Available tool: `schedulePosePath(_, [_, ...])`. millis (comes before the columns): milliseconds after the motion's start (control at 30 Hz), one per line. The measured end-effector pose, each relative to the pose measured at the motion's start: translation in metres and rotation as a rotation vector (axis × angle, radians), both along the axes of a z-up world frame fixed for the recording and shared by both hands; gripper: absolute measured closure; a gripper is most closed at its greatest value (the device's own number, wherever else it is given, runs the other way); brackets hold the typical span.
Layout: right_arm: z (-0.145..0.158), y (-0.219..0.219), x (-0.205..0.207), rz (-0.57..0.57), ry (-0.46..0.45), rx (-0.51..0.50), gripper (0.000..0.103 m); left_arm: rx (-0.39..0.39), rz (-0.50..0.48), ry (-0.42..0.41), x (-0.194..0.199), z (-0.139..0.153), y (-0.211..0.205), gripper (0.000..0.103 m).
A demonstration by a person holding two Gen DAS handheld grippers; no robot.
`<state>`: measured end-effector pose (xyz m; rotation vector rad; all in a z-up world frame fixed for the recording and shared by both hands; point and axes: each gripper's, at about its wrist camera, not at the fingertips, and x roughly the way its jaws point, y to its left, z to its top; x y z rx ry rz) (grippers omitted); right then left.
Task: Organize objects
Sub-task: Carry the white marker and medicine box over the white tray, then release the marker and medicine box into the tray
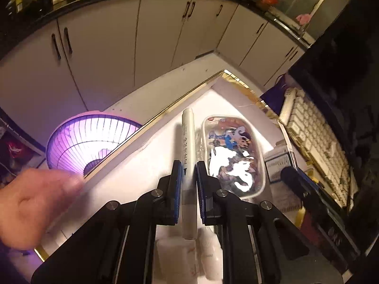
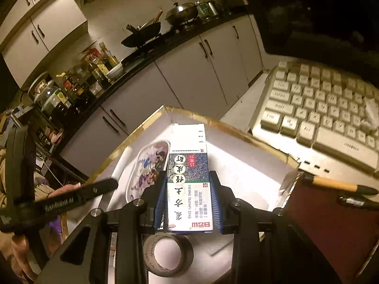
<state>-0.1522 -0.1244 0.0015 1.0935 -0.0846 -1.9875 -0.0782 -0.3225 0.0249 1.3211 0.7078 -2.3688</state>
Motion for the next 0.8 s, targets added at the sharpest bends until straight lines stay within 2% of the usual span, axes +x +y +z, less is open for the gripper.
schedulePosePath(267, [-0.008,0.000,0.001,-0.002,0.013,0.007,0.070,0.011,0.019,-0.060,-0.015,-0.016,0.003,0.091])
schedulePosePath(533, [-0.010,0.006,-0.001,-0.044,0.037,-0.002,0.069,0.044,0.045,-0.045,-0.012,-0.017,0.001,0.089])
schedulePosePath(600, [-0.010,0.004,0.002,-0.041,0.063,0.024,0.069,0.055,0.060,-0.035,-0.008,-0.015,0.000,0.077])
schedulePosePath(700, [-0.009,-0.001,0.006,-0.026,0.085,0.043,0.067,0.047,0.097,0.015,0.006,-0.006,0.000,0.071])
schedulePosePath(800, [0.001,0.011,0.007,-0.027,0.064,-0.098,0.063,0.076,0.100,0.100,0.021,0.006,0.004,0.068])
